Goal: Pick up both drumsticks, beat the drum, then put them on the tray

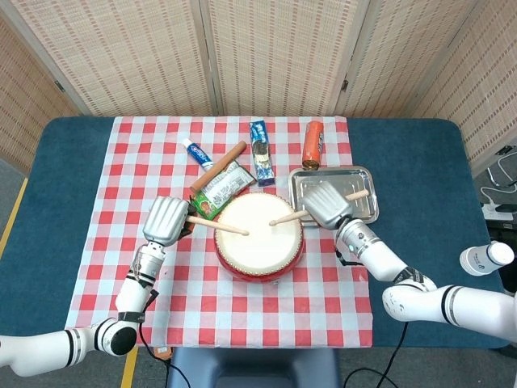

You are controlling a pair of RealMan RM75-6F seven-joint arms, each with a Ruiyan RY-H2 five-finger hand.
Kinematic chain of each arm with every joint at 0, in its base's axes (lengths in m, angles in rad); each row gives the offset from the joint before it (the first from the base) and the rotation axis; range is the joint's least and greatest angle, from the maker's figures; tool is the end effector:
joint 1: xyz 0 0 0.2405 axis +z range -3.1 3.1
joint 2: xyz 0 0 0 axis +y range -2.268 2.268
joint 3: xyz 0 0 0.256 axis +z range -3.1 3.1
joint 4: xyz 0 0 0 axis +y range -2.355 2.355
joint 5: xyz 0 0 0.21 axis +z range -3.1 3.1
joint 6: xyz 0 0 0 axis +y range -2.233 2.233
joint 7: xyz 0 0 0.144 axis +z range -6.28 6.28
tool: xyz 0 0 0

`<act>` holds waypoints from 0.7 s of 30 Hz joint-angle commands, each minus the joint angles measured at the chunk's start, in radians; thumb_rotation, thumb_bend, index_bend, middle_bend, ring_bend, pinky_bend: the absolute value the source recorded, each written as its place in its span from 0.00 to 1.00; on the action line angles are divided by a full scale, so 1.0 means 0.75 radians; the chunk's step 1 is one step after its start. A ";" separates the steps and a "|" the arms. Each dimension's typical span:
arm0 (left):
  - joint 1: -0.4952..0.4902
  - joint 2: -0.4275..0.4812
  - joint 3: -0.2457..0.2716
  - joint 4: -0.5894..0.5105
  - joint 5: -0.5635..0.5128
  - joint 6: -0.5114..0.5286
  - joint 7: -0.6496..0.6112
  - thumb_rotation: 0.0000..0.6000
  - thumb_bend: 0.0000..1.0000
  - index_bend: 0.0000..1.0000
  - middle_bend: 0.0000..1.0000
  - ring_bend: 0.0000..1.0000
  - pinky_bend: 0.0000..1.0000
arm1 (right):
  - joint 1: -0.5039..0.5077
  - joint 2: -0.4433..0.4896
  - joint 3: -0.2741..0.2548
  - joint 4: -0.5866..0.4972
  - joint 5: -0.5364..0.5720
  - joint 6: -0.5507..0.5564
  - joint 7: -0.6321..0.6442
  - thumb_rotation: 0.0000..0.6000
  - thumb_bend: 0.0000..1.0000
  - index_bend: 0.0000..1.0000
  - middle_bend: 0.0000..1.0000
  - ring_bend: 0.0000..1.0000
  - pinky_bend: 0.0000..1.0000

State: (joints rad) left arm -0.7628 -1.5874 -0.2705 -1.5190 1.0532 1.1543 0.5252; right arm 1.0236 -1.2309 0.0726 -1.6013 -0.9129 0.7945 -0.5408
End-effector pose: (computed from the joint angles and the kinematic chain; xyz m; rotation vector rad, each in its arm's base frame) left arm -0.1144 0.3597 0.0106 -1.6724 -0.7918 -1.0220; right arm -0.1162 -0.3901 0.0552 2.0661 -0.5946 0.6201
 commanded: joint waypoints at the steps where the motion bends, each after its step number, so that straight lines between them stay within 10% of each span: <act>1: -0.032 -0.079 0.044 0.104 -0.040 -0.049 0.082 1.00 0.83 0.98 1.00 1.00 1.00 | -0.036 0.035 0.056 -0.044 -0.039 0.053 0.107 1.00 0.63 1.00 1.00 0.99 0.99; 12: 0.023 0.052 -0.005 -0.052 0.034 0.072 0.006 1.00 0.83 0.98 1.00 1.00 1.00 | 0.064 -0.097 -0.070 0.078 0.087 -0.094 -0.136 1.00 0.63 1.00 1.00 0.99 0.99; 21: -0.021 -0.083 0.067 0.109 -0.050 -0.039 0.098 1.00 0.83 0.98 1.00 1.00 1.00 | -0.016 0.008 0.054 -0.058 -0.007 0.082 0.062 1.00 0.63 1.00 1.00 0.99 0.99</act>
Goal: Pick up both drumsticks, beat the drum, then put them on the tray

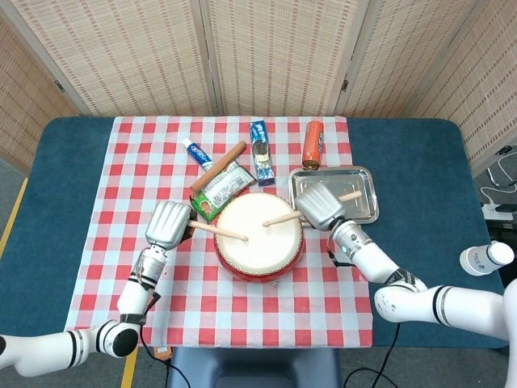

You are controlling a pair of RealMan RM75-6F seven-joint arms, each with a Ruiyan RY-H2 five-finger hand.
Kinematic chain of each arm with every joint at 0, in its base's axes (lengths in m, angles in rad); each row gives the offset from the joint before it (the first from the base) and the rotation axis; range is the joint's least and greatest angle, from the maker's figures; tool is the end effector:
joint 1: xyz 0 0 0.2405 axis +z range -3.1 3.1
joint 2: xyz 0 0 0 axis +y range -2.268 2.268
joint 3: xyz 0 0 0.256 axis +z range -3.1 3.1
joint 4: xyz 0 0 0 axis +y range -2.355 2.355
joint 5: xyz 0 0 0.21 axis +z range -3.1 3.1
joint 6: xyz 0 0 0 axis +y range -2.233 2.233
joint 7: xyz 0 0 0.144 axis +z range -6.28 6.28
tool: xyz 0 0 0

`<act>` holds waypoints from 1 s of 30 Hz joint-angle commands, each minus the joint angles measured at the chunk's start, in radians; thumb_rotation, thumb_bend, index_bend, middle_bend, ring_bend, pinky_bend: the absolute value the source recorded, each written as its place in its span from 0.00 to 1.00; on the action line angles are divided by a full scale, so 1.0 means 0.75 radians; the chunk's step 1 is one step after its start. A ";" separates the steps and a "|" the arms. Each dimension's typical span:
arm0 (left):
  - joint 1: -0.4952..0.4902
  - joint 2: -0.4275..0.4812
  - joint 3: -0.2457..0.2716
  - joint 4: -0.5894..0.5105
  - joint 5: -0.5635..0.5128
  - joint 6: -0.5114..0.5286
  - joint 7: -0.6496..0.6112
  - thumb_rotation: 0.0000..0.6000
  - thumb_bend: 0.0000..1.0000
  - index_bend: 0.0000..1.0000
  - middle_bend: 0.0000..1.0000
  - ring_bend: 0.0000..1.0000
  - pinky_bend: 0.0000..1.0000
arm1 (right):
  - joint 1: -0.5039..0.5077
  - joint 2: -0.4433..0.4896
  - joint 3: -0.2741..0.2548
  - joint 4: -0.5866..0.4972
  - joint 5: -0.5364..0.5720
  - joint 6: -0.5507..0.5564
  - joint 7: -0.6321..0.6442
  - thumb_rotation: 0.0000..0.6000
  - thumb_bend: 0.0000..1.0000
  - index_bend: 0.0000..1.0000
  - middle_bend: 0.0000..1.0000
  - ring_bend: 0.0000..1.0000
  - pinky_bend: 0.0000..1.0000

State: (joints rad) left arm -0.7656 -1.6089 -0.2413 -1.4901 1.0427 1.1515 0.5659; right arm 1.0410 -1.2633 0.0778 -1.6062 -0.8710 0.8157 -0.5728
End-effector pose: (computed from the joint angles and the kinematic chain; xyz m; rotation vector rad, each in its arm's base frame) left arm -0.1215 0.3567 -0.0001 -1.7016 -0.7626 -0.9582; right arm -0.1071 -0.3890 0.0456 2.0624 -0.6043 0.6356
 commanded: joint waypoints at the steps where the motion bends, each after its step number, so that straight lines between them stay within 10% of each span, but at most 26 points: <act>1: -0.015 -0.058 0.024 0.075 -0.036 -0.027 0.040 1.00 0.83 0.98 1.00 1.00 1.00 | -0.042 0.055 0.044 -0.049 -0.072 0.047 0.110 1.00 0.63 1.00 1.00 0.99 0.99; 10: 0.050 0.081 -0.047 -0.107 0.060 0.112 -0.085 1.00 0.83 0.98 1.00 1.00 1.00 | 0.039 -0.051 -0.079 0.079 0.027 -0.090 -0.116 1.00 0.63 1.00 1.00 0.99 0.99; 21: -0.005 -0.079 0.044 0.084 -0.032 -0.043 0.012 1.00 0.83 0.98 1.00 1.00 1.00 | -0.029 0.061 0.024 -0.064 -0.031 0.086 0.034 1.00 0.63 1.00 1.00 0.99 0.99; 30: 0.052 0.057 -0.055 -0.086 0.089 0.139 -0.100 1.00 0.83 0.97 1.00 1.00 1.00 | 0.025 -0.044 -0.078 0.064 -0.011 -0.074 -0.099 1.00 0.63 1.00 1.00 0.99 0.99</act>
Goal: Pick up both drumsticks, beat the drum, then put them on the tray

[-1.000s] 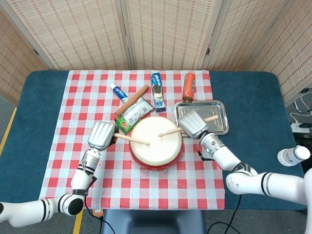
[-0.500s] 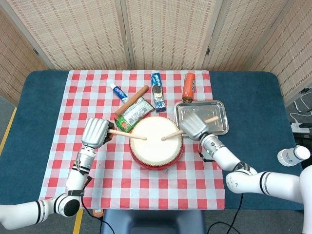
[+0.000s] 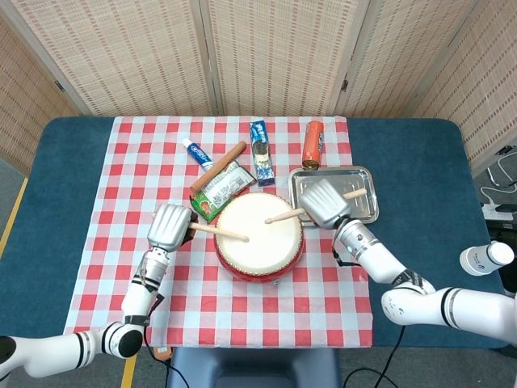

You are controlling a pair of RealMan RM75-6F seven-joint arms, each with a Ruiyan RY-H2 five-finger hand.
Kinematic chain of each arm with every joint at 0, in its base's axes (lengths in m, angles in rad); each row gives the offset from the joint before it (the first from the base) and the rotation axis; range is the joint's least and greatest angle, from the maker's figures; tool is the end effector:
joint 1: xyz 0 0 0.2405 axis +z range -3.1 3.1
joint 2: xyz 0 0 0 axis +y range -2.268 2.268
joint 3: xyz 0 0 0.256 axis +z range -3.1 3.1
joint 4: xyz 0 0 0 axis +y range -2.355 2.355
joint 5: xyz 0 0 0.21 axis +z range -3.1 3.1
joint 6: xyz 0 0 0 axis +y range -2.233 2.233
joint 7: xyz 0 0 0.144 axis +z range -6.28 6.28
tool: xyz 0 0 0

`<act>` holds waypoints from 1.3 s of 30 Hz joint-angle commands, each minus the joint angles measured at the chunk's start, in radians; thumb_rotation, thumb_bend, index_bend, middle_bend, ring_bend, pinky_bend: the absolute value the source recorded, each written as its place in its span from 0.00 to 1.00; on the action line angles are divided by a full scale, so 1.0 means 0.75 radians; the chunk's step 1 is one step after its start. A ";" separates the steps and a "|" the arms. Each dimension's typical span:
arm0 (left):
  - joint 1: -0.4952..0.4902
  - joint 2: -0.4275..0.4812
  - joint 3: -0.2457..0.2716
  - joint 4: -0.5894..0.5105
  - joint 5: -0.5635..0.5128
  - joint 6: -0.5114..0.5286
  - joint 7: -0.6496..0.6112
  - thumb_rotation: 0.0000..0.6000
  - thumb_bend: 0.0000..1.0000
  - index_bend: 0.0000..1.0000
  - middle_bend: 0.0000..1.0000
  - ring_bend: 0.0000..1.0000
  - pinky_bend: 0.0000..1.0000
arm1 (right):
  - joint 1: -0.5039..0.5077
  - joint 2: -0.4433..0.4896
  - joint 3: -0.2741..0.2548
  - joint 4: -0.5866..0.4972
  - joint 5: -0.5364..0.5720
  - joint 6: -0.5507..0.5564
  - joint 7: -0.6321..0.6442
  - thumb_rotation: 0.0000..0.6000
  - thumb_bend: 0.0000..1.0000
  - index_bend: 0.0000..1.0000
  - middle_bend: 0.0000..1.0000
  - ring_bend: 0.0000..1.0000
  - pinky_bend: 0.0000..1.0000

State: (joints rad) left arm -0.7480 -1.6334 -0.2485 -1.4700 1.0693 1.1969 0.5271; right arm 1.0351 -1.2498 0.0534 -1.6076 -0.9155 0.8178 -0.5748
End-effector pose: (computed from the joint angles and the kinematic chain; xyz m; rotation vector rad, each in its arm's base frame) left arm -0.1234 0.3554 0.0012 -1.6445 -0.7775 -1.0083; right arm -0.1129 -0.3857 0.0478 2.0853 -0.5522 0.6111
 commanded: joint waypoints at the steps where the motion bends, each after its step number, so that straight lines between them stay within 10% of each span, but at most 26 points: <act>1: 0.034 0.109 -0.054 -0.133 0.056 0.085 -0.058 1.00 0.83 0.97 1.00 1.00 1.00 | 0.041 -0.074 -0.049 0.073 0.067 -0.078 -0.115 1.00 0.63 1.00 1.00 0.99 0.99; 16: 0.113 0.205 -0.035 -0.164 0.085 0.082 -0.231 1.00 0.83 0.97 1.00 1.00 1.00 | -0.177 0.057 0.092 0.179 0.002 -0.007 0.426 1.00 0.63 1.00 1.00 0.94 0.99; 30: 0.148 0.217 -0.003 -0.162 0.121 0.084 -0.262 1.00 0.83 0.97 1.00 1.00 1.00 | -0.220 -0.299 0.066 0.831 -0.100 -0.380 0.776 1.00 0.53 0.98 0.93 0.78 0.93; 39: 0.161 0.223 0.007 -0.162 0.141 0.083 -0.272 1.00 0.83 0.97 1.00 1.00 1.00 | -0.157 -0.484 0.069 1.102 -0.171 -0.470 0.745 1.00 0.42 0.69 0.71 0.57 0.75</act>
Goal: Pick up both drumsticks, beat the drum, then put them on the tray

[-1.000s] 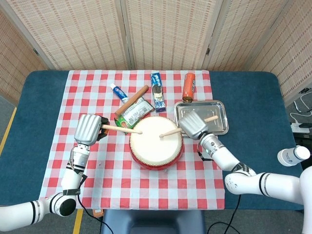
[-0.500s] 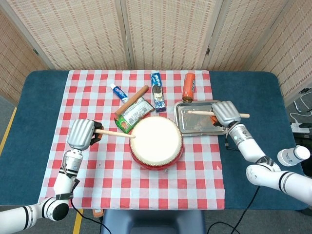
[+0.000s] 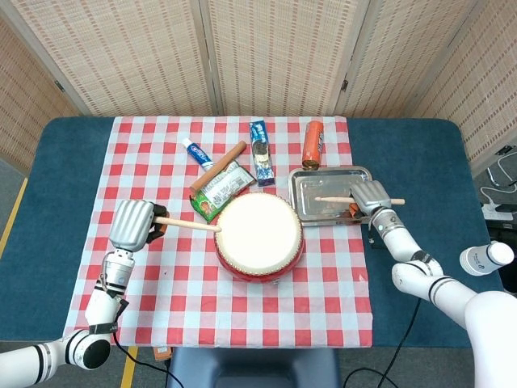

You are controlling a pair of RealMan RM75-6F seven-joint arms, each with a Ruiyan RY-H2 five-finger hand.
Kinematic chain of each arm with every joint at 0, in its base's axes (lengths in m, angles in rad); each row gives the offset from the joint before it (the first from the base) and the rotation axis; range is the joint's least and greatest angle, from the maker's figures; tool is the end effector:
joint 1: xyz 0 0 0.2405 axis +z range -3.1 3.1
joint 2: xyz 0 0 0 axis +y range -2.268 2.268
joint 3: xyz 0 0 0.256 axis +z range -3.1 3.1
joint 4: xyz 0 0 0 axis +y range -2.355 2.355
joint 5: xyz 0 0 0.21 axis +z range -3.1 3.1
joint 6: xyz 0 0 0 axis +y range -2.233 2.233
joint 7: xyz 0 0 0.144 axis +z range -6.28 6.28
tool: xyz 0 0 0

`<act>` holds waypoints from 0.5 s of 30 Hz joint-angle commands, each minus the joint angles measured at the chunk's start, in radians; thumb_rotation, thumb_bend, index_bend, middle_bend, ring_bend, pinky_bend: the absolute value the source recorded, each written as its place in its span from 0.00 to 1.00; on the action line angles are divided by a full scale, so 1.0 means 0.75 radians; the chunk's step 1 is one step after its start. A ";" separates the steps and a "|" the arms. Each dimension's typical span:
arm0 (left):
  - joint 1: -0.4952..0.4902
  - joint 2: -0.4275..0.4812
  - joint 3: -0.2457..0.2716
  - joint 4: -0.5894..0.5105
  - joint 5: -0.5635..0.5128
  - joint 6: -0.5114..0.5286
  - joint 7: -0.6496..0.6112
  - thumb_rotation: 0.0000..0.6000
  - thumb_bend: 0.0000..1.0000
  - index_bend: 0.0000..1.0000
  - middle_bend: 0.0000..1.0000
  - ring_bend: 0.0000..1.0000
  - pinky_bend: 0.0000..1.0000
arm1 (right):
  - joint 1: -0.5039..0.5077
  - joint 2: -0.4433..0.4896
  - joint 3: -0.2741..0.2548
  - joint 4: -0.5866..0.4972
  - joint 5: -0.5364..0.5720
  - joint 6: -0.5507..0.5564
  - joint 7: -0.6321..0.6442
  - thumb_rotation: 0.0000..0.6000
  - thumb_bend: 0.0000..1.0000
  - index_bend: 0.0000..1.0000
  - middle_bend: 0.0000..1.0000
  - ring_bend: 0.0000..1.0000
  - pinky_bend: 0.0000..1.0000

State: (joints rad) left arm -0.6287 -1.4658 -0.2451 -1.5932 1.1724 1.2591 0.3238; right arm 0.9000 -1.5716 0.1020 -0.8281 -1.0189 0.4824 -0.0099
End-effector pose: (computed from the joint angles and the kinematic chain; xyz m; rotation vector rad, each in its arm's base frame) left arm -0.1540 0.3401 0.0565 -1.5344 -0.8531 -1.1416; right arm -0.2547 -0.4488 0.0221 1.7662 -1.0778 0.4922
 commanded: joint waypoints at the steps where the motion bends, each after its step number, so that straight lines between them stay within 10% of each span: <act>1: 0.002 -0.001 0.003 0.004 0.006 -0.001 -0.002 1.00 0.83 0.97 1.00 1.00 1.00 | 0.025 -0.068 0.007 0.079 -0.040 -0.017 -0.010 1.00 0.40 0.62 0.66 0.54 0.72; 8: 0.008 -0.003 0.004 0.017 0.011 -0.006 -0.013 1.00 0.83 0.97 1.00 1.00 1.00 | 0.034 -0.102 0.042 0.119 -0.076 -0.003 0.005 1.00 0.24 0.22 0.36 0.25 0.47; 15: 0.005 -0.002 0.001 0.009 0.020 -0.009 -0.001 1.00 0.83 0.97 1.00 1.00 1.00 | 0.022 -0.031 0.077 0.040 -0.083 0.039 -0.006 1.00 0.16 0.09 0.28 0.17 0.41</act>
State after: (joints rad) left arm -0.6242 -1.4669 -0.2439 -1.5853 1.1872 1.2528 0.3224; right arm 0.9219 -1.6210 0.1471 -0.7659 -1.0790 0.4826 -0.0114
